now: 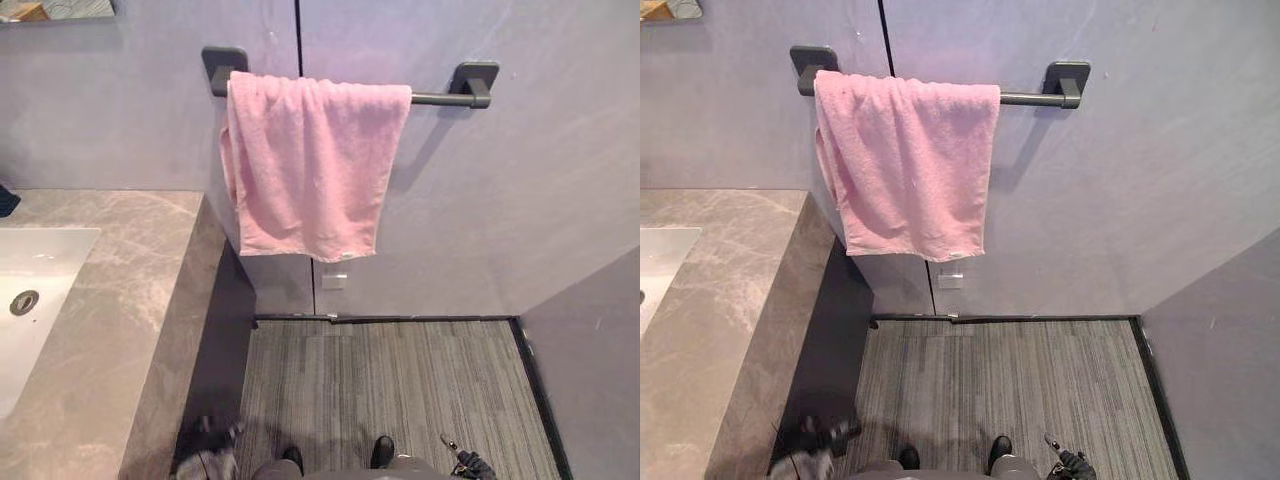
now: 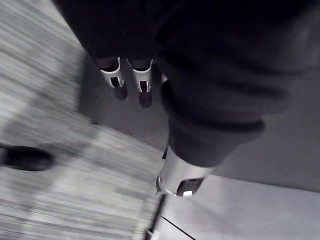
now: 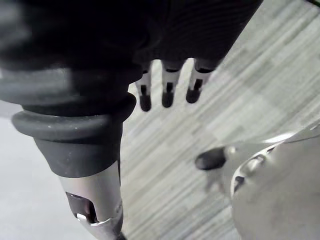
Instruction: Organize washtable
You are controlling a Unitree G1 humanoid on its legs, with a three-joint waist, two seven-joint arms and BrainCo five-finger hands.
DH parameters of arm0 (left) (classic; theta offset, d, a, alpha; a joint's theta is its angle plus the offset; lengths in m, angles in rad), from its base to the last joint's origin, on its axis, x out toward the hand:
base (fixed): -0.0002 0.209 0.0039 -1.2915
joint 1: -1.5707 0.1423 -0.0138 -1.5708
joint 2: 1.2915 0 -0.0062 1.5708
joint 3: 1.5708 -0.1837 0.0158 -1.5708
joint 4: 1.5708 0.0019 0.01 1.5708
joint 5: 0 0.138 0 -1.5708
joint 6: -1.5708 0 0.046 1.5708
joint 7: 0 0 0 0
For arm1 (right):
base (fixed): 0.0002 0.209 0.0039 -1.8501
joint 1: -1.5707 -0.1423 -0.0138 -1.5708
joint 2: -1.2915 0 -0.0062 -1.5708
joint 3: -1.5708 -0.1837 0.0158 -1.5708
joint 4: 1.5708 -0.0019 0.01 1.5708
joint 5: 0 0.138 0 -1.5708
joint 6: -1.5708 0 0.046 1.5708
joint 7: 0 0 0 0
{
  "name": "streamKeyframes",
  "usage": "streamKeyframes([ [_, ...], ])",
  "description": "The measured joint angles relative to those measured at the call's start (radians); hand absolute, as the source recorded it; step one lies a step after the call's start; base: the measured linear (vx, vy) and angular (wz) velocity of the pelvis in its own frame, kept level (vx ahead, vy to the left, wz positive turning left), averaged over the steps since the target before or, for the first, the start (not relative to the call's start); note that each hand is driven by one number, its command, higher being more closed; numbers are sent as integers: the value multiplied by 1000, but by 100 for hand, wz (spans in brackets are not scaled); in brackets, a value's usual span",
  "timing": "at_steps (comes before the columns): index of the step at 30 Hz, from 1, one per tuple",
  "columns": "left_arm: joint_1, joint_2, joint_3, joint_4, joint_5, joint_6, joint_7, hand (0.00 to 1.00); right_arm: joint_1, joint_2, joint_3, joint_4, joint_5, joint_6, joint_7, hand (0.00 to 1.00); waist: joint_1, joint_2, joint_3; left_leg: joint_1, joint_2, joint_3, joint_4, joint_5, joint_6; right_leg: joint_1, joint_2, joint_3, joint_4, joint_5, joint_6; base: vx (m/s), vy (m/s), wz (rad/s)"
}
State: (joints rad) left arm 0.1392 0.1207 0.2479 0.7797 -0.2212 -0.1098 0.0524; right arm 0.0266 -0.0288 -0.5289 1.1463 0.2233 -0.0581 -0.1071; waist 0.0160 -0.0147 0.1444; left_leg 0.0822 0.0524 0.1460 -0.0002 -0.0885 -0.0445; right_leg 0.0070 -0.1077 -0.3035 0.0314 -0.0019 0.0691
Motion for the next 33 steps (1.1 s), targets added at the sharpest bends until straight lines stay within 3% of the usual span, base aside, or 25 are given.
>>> streamKeyframes([
  [4, -3, 23, -1, -224, -74, -16, -46, 0, 4, -19, 22, -31, -3, -3, 1, 0, -5, 12, 5, -6, 6, 5, 0, 0, 0, -11, 7, 8, 0, 0, -1, -9, -13, -7],
  [8, -33, 113, -17, -335, -91, -27, -98, 0, 10, -40, 35, -33, -28, -4, 4, 0, -6, 20, 5, -2, 19, 4, 0, 0, 0, -12, 24, 17, -1, -4, -12, 2, -39, -10],
  [17, -142, 291, -44, -429, -164, -102, -118, 0, 45, -63, 39, -72, -37, -6, 27, 0, -4, 102, -9, -7, 45, -8, 0, 2, -3, -13, 55, 34, -23, 6, -32, -15, -36, -10],
  [21, -187, 340, -30, -438, -172, -119, -106, 0, 51, -70, 39, -74, -38, -6, 44, 0, -3, 101, -9, -6, 53, -9, -1, 4, -8, -13, 65, 39, -30, 11, -39, -7, -9, -2],
  [27, -206, 486, 98, -433, -199, -145, -26, 0, 70, -77, 44, -74, -61, -6, 47, 0, 7, 84, -25, -8, 52, -10, -1, 4, -8, -11, 65, 39, -43, 24, -45, -6, 5, 1],
  [33, -234, 496, 109, -414, -199, -151, -9, 0, 73, -78, 43, -75, -69, -6, 47, 0, 26, 63, -47, -23, 36, -7, 0, 4, -8, -7, 55, 47, -90, 63, -37, -34, 39, -2],
])
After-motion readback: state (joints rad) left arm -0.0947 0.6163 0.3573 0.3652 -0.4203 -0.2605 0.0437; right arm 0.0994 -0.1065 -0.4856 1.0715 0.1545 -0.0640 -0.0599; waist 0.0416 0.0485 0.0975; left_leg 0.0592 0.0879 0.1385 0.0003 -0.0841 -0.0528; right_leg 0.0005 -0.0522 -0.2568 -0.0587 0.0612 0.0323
